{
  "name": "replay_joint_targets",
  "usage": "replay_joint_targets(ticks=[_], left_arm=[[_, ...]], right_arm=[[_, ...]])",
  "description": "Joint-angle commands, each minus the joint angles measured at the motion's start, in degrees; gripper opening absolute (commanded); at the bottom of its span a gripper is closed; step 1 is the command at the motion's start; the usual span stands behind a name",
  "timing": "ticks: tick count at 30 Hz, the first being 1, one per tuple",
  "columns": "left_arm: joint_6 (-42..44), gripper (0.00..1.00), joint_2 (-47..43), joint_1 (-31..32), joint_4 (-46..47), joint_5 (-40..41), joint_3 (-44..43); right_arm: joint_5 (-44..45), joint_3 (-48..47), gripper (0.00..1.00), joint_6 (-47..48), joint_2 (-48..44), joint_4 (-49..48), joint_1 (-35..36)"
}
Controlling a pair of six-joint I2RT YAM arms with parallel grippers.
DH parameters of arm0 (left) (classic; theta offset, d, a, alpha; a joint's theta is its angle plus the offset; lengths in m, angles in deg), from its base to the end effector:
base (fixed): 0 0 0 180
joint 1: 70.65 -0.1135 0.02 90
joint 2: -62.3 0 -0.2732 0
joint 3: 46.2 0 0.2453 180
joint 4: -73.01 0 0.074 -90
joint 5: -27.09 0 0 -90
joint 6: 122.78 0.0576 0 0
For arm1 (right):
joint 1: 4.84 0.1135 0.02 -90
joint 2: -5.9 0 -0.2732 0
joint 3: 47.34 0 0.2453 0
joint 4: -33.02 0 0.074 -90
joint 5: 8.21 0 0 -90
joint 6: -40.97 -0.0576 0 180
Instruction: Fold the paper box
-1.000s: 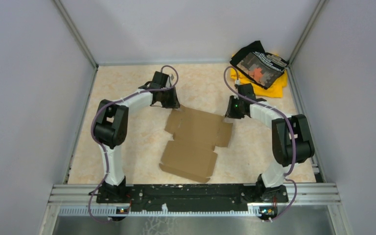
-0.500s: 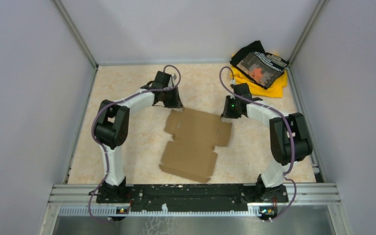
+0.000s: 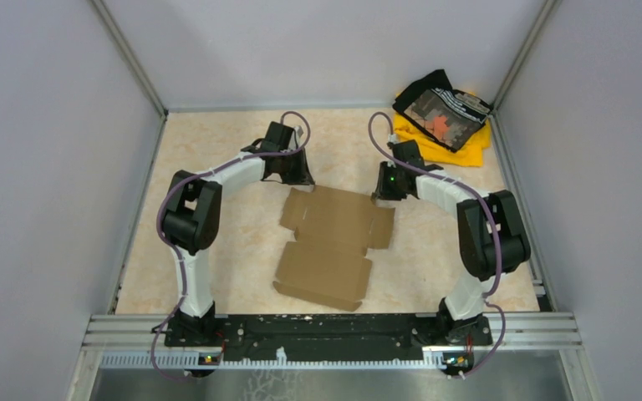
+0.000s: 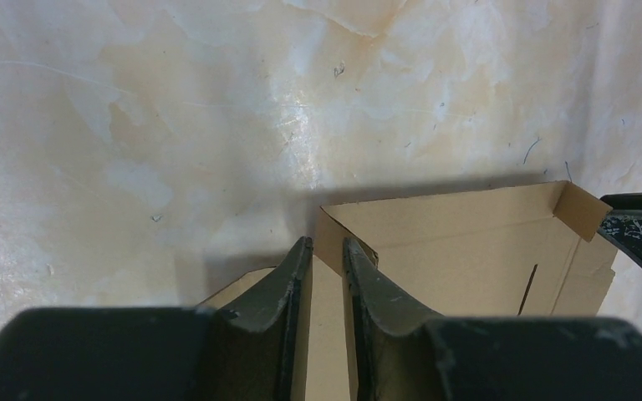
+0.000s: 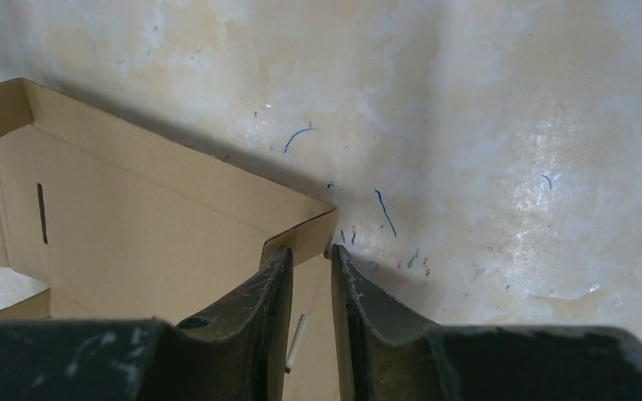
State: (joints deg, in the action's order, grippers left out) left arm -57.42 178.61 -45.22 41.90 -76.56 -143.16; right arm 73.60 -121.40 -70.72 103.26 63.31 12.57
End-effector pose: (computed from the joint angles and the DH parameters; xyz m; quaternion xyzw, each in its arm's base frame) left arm 0.4053 -0.2078 0.1769 0.0466 0.9341 -0.2434 0.2570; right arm 0.3392 0.1150 0.1820 0.0131 0.9477 0.1682 0.2710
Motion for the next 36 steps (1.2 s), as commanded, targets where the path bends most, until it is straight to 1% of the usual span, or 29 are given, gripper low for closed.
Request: replay_joint_targets(ticks=[1, 36], left_arm=[[-0.4, 0.25, 0.6, 0.6, -0.1, -1.2, -1.7], [-0.5, 0.25, 3.4, 2.3, 0.3, -1.0, -2.8]], right_arm=[[0.5, -3.3, 0.24, -0.7, 1.1, -1.1, 1.1], [1.2, -6.9, 0.24, -1.4, 6.9, -1.3, 3.3]])
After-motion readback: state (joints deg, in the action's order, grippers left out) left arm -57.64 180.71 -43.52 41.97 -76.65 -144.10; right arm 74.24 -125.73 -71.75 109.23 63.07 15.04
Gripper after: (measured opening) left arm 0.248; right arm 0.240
